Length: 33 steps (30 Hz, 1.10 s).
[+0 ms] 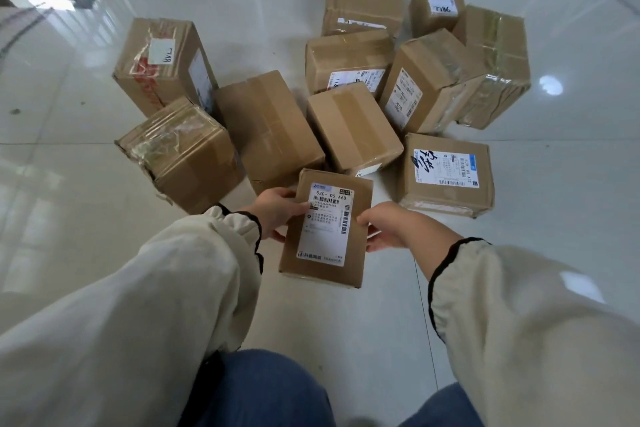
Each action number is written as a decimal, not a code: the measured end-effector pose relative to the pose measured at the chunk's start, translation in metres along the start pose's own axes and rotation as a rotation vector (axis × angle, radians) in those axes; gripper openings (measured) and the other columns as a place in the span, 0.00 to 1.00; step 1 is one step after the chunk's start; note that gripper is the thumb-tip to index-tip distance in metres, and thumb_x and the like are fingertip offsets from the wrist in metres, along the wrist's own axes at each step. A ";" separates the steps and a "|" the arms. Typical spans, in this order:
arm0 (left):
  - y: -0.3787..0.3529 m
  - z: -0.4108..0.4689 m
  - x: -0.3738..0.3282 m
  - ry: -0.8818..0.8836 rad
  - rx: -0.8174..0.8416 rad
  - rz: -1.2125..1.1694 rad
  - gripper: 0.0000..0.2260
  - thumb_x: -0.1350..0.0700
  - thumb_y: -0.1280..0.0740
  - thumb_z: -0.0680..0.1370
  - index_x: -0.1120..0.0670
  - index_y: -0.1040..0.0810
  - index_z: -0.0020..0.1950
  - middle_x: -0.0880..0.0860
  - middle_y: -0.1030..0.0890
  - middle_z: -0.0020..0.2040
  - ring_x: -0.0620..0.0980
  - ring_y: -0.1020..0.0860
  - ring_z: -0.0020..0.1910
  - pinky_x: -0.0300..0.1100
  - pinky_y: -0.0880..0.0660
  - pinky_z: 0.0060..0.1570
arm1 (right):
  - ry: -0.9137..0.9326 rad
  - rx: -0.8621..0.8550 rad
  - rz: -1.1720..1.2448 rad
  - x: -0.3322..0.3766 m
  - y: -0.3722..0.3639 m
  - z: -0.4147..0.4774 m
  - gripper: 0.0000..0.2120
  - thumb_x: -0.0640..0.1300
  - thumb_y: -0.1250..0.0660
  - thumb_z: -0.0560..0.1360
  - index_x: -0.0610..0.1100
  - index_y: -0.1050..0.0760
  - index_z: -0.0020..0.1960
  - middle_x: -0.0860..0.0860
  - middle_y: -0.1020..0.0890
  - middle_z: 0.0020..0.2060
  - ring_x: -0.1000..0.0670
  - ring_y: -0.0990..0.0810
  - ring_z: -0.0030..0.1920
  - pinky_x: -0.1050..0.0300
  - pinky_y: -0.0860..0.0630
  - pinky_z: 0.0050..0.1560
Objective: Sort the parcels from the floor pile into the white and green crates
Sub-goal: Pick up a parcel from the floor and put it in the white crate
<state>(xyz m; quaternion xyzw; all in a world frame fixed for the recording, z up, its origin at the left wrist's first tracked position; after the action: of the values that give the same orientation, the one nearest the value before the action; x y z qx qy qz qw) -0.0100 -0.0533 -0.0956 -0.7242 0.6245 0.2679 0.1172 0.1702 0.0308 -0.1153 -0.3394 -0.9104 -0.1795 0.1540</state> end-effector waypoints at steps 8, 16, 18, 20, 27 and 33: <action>0.004 0.010 0.005 0.011 0.049 -0.034 0.26 0.54 0.30 0.75 0.51 0.34 0.72 0.53 0.23 0.59 0.55 0.26 0.59 0.59 0.26 0.55 | 0.003 0.024 0.014 0.001 -0.001 0.001 0.13 0.36 0.39 0.78 0.38 0.31 0.62 0.40 0.22 0.58 0.41 0.22 0.57 0.44 0.21 0.54; 0.003 0.011 0.011 0.065 0.082 0.017 0.27 0.50 0.32 0.76 0.48 0.36 0.73 0.56 0.28 0.67 0.62 0.27 0.63 0.58 0.26 0.55 | -0.001 0.011 -0.012 0.004 -0.010 -0.007 0.06 0.31 0.42 0.79 0.37 0.32 0.55 0.37 0.24 0.61 0.36 0.23 0.60 0.40 0.24 0.59; 0.003 0.003 0.008 0.065 0.076 0.024 0.25 0.50 0.33 0.77 0.49 0.36 0.73 0.56 0.28 0.67 0.62 0.27 0.63 0.59 0.26 0.56 | 0.006 -0.011 -0.047 0.007 -0.011 -0.013 0.08 0.33 0.43 0.79 0.35 0.31 0.57 0.38 0.23 0.60 0.37 0.21 0.57 0.41 0.23 0.57; 0.004 -0.011 0.002 0.071 0.081 0.025 0.23 0.51 0.35 0.78 0.50 0.35 0.72 0.56 0.28 0.66 0.62 0.26 0.60 0.58 0.25 0.54 | -0.006 -0.022 -0.076 0.010 -0.009 -0.027 0.12 0.33 0.44 0.79 0.35 0.31 0.61 0.38 0.23 0.60 0.38 0.20 0.55 0.42 0.22 0.56; 0.013 -0.103 -0.086 -0.010 0.002 -0.007 0.11 0.52 0.35 0.79 0.53 0.27 0.59 0.52 0.20 0.47 0.55 0.20 0.41 0.50 0.22 0.38 | 0.041 -0.078 -0.041 0.078 0.043 -0.141 0.08 0.34 0.42 0.79 0.37 0.31 0.58 0.39 0.23 0.57 0.38 0.21 0.56 0.42 0.22 0.56; 0.017 -0.232 -0.201 -0.066 0.009 -0.015 0.07 0.54 0.34 0.78 0.52 0.27 0.56 0.53 0.21 0.47 0.54 0.22 0.37 0.51 0.23 0.37 | 0.071 -0.143 0.102 0.132 0.107 -0.283 0.15 0.41 0.40 0.80 0.38 0.31 0.64 0.41 0.20 0.57 0.42 0.19 0.54 0.47 0.20 0.51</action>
<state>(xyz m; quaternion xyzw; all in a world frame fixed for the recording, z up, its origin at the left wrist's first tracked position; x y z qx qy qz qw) 0.0141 -0.0049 0.2070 -0.7192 0.6159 0.2880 0.1432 0.1918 0.0582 0.2125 -0.3891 -0.8708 -0.2478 0.1703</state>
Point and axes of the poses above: each hand's wrist, its own z-axis towards the middle knuckle, its own y-axis out of the back of the hand, x = y × z, the point moved 5 cm from there along z, towards the middle knuckle
